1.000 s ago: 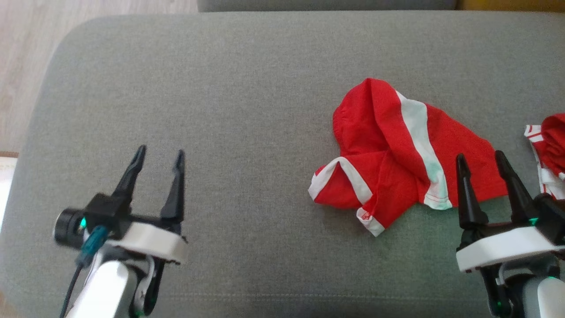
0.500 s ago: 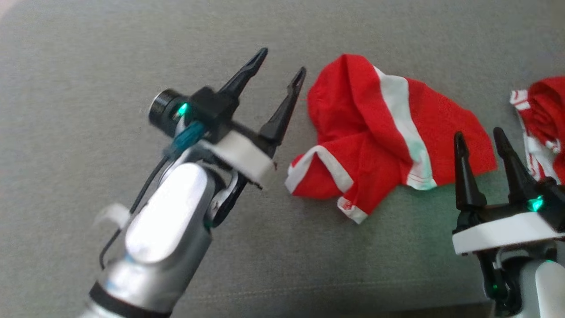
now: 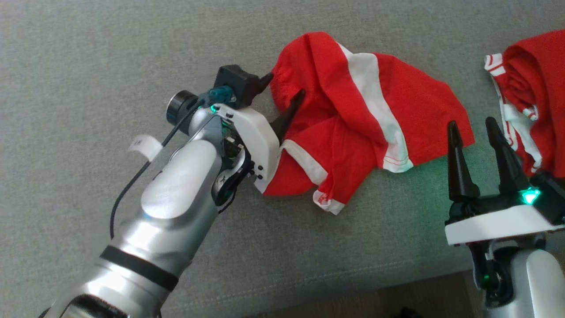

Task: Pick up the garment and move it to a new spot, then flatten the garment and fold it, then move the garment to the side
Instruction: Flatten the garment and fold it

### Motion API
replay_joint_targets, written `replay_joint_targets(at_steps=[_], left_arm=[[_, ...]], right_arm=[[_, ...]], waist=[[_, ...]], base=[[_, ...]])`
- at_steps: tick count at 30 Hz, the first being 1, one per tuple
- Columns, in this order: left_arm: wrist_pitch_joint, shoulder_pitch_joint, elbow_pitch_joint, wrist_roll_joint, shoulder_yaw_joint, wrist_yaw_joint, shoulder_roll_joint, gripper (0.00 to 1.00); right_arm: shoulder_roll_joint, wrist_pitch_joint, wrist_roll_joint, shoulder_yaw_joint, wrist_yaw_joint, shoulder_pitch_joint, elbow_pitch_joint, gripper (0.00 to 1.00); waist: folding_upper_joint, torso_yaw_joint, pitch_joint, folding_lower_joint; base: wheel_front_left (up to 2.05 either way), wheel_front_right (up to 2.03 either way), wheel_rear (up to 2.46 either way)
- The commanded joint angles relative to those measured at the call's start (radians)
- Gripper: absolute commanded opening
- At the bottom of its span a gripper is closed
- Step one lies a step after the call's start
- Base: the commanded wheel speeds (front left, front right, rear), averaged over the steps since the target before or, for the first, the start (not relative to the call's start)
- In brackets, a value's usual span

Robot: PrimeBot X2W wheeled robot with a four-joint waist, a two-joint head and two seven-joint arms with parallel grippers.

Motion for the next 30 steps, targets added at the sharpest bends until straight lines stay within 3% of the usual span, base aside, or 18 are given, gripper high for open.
replay_joint_targets(at_steps=[1,2,3,4,5,20,25,30], left_arm=[[0.012,-0.049,-0.015,-0.014,0.015,-0.004,0.004,1.00],[0.025,-0.056,0.002,-0.023,0.006,-0.005,0.003,0.96],[0.038,-0.061,0.017,-0.030,-0.001,-0.006,0.003,0.69],[0.045,-0.066,0.030,-0.040,-0.006,-0.007,0.002,0.30],[0.046,-0.072,0.039,-0.048,-0.011,-0.008,0.002,0.00],[-0.087,-0.067,0.016,-0.056,-0.047,0.049,0.015,0.00],[-0.126,0.018,-0.107,-0.047,-0.049,0.078,0.071,0.00],[-0.117,0.177,-0.287,-0.023,-0.068,0.140,0.166,0.00]], right_arm=[[-0.005,-0.012,0.010,0.025,-0.001,-0.020,-0.028,1.00],[-0.005,-0.014,0.012,0.025,-0.001,-0.021,-0.025,1.00],[-0.005,-0.015,0.015,0.026,-0.001,-0.022,-0.022,1.00],[-0.005,-0.016,0.016,0.026,-0.001,-0.022,-0.020,1.00],[-0.005,-0.017,0.018,0.026,-0.001,-0.022,-0.018,1.00],[-0.005,-0.002,0.016,-0.003,-0.001,-0.008,-0.026,1.00],[-0.005,0.013,0.014,-0.014,-0.001,0.004,-0.031,1.00],[-0.005,0.025,0.016,-0.024,-0.001,0.021,-0.033,1.00]], waist=[[0.0000,-0.007,0.005,-0.0001],[0.0000,-0.009,0.005,-0.0001],[0.0000,-0.011,0.005,-0.0001],[0.0000,-0.013,0.005,-0.0001],[0.0000,-0.014,0.004,-0.0001],[0.0000,0.049,-0.040,-0.0001],[0.0000,0.080,-0.075,-0.0001],[0.0000,0.105,-0.102,-0.0001]], base=[[0.00,0.00,0.00],[0.00,0.00,0.00],[0.00,0.00,0.00],[0.00,0.00,0.00],[0.00,0.00,0.00],[0.00,0.00,0.00],[0.00,0.00,0.00],[0.00,0.00,0.00]])
